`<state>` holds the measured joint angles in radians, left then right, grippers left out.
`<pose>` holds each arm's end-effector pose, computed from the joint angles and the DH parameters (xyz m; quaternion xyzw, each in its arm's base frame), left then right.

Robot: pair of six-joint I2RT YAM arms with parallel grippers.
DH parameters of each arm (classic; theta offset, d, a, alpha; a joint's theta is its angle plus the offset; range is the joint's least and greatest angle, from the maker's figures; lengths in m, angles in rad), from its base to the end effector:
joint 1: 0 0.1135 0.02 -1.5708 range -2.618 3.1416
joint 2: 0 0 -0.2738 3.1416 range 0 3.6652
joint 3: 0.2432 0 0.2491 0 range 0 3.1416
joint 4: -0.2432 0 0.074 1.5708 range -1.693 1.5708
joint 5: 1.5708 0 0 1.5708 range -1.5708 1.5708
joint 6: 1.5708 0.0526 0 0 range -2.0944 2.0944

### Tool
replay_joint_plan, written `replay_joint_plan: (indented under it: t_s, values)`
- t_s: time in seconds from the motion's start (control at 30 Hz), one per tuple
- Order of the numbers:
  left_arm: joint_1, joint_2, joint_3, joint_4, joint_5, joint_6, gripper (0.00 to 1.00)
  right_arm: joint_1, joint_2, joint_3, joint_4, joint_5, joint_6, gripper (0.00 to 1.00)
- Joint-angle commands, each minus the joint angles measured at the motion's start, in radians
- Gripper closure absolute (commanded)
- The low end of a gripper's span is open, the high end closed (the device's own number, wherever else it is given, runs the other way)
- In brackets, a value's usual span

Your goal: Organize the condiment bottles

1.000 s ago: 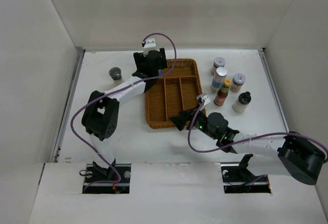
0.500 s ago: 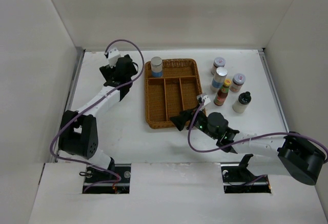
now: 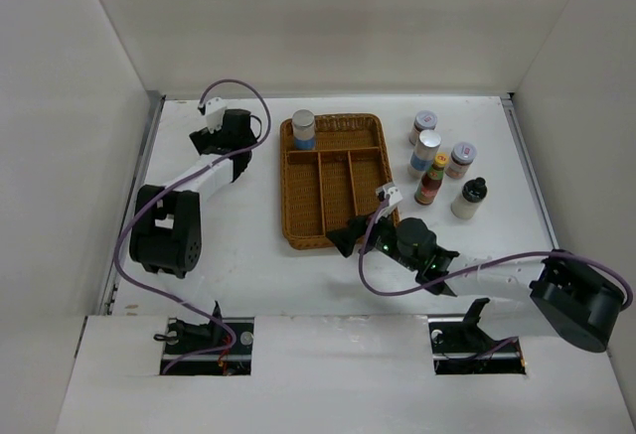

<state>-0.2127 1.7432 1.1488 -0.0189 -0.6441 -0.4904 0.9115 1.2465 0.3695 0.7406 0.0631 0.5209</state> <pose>0.3935 -0.0527 0.2307 -0.2609 0.8137 0.1133 0.5070 0.1612 0.2025 0.2083 -0.1258 0.7430 0.4134 0.5112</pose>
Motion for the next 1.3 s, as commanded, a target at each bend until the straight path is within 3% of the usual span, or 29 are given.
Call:
replay_joint_plan:
  t_s: [0.0,0.2,0.37,0.5,0.63,1.0,1.27]
  values:
    - [0.019,0.007,0.071,0.053,-0.003,-0.002,0.07,0.011,0.005,0.045,0.031,-0.014,-0.007,0.12]
    - [0.028,0.042,0.098,0.066,0.004,0.006,0.13,0.017,0.007,0.048,0.026,-0.014,-0.015,0.11]
    - [0.020,0.049,0.097,0.071,0.014,0.006,0.31,0.017,0.016,0.048,0.026,-0.014,-0.009,0.12]
    - [0.025,0.033,0.085,0.070,0.011,0.001,0.50,0.017,0.005,0.042,0.034,-0.006,-0.015,0.11]
    - [0.005,-0.054,0.043,0.089,-0.020,0.013,0.59,0.017,-0.007,0.045,0.020,-0.002,-0.016,0.12]
    - [-0.250,-0.355,-0.040,0.042,0.000,0.062,0.60,-0.012,-0.036,0.014,0.036,0.030,0.016,0.16]
    - [-0.383,-0.324,-0.008,0.057,0.029,0.047,0.60,-0.036,-0.073,-0.017,0.057,0.067,0.027,0.21]
